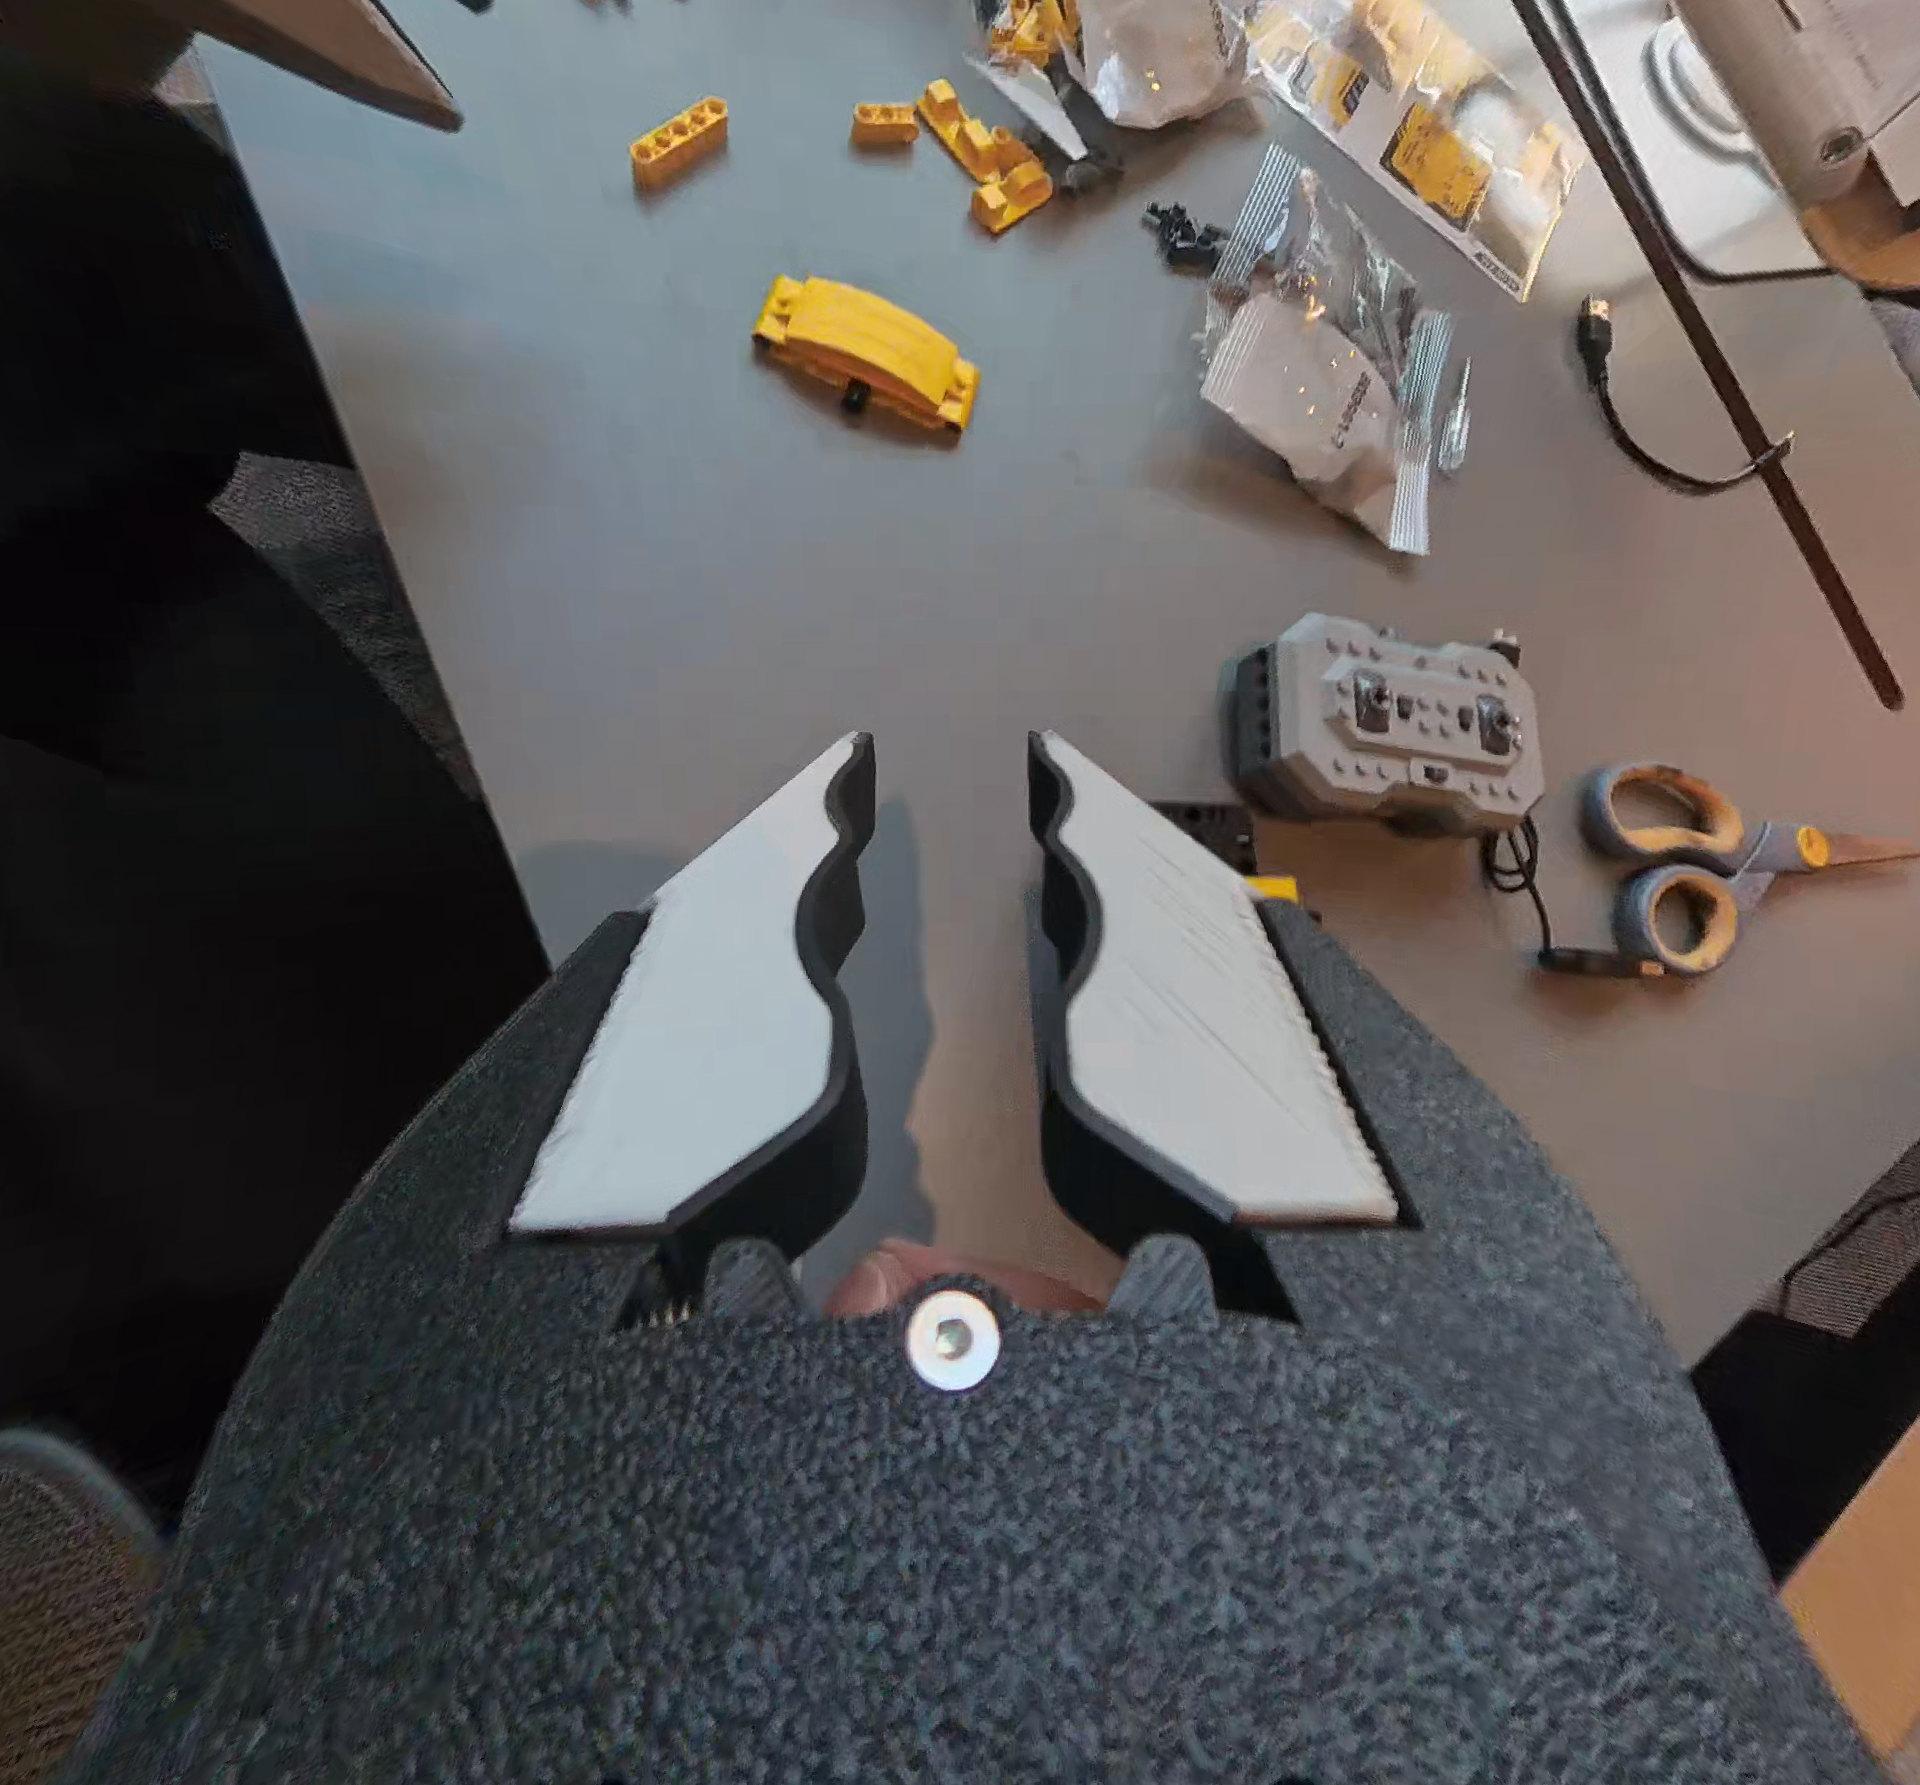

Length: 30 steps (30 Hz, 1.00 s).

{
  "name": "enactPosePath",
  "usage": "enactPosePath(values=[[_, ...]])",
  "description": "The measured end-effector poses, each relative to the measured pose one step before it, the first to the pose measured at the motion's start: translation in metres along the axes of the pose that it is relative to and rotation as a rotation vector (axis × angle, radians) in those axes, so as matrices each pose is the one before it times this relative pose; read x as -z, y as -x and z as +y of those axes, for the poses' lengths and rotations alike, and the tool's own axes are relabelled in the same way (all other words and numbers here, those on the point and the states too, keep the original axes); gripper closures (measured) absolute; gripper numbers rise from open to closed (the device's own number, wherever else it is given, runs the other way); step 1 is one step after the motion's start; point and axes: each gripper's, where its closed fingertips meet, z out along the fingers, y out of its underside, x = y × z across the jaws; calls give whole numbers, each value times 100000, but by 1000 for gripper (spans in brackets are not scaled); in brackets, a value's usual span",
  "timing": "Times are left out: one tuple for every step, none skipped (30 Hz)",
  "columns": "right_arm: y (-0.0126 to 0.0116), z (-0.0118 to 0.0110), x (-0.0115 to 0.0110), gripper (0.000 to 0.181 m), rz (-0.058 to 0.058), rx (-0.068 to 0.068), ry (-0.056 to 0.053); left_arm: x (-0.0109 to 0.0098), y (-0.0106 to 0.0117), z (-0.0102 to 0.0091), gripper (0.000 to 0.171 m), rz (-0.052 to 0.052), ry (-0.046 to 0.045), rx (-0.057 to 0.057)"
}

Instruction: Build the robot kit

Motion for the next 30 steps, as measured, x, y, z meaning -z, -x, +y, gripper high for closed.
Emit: enactPosePath(values=[[-105, 841, 1007, 158, 865, -441, -101, -159, -964, 89, 146, -1113, 759, -153], [-797, 789, 1180, 166, 3223, -791, -129, -192, -809, 39, 148, -1603, 760, -326], [-1487, 667, 1309, 167, 4637, -1055, -86, -239, -649, 6, 149, -2089, 933, -304], [-2075, 272, 1302, 167, 5245, -2302, -1361, -260, -490, -149, 150, -2603, 614, 621], [-2260, -387, 1179, 166, 4154, -3652, -3718, -342, -552, -349, 150, -2312, 276, 1945], [-1689, -874, 949, 157, 488, -3184, -4373, -444, -860, -622, 151, -1228, 67, 2674], [-1050, -982, 637, 139, -1763, -1728, -3603, -558, -1256, -1009, 149, 261, -485, 1682], [-785, -675, 362, 122, -984, -231, -2061, -612, -1180, -1475, 146, -644, -1342, 545], [-849, -99, 206, 113, 1688, 759, -241, -512, -778, -1954, 142, -2751, -2133, -280], [-850, 498, 202, 113, 3470, 562, 1111, -319, -681, -2354, 137, -2576, -3538, -1067], [-617, 856, 284, 113, 3236, -686, 1010, -130, -743, -2468, 133, -985, -4439, -705], [-540, 1025, 422, 114, 3571, -1292, 273, -88, -830, -2214, 131, 619, -4114, -122], [-523, 1122, 530, 116, 3639, -517, -80, -181, -791, -1592, 131, 1027, -2598, -13], [-488, 1130, 580, 120, 3097, 50, 190, -351, -703, -762, 131, 748, -756, -215], [-465, 1165, 589, 122, 2326, 0, 1105, -552, -657, 231, 131, 545, 1338, -240], [-471, 1174, 578, 122, 1984, -875, 2244, -737, -705, 1354, 131, 688, 3880, 151], [-363, 1006, 523, 122, 863, -1719, 1846, -823, -799, 2298, 131, 1063, 5931, 792], [-201, 800, 460, 122, -554, -1985, 1264, -776, -699, 2659, 131, 598, 5997, 1275], [-390, 608, 491, 122, 538, -951, 555, -574, -526, 2339, 131, -33, 3975, 497], [-667, 410, 503, 125, 2747, -315, -535, -308, -449, 1606, 133, 290, 2316, -1630], [-499, 345, 413, 128, 1952, -1418, -822, -14, -145, 605, 133, -489, 936, -1994], [64, 378, 185, 129, -1597, -4001, -763, 217, 20, -429, 132, -130, -892, -1326], [718, 457, -111, 129, -5780, -6064, -489, 405, 99, -1155, 132, 249, -1806, -329], [714, 773, -346, 128, -6089, -5335, 1632, 509, 33, -1537, 132, 814, -2165, -96], [-226, 893, -299, 125, 749, -1075, 4816, 571, -115, -1628, 131, 1111, -2292, -686], [-524, -98, 27, 127, 4623, 1625, 456, 605, -126, -1648, 131, 504, -3115, -1223], [87, -938, 359, 133, 1457, 2356, -4170, 588, -130, -1503, 131, 160, -3754, -1613], [354, -942, 389, 134, -666, 933, -3486, 506, -112, -1165, 131, 21, -2989, -1776], [155, -407, 162, 134, -491, 557, -871, 443, -57, -861, 129, -24, -2011, -1605], [-320, 310, -173, 134, 836, -327, 1220, 398, 125, -758, 128, -190, -1770, -1021]])
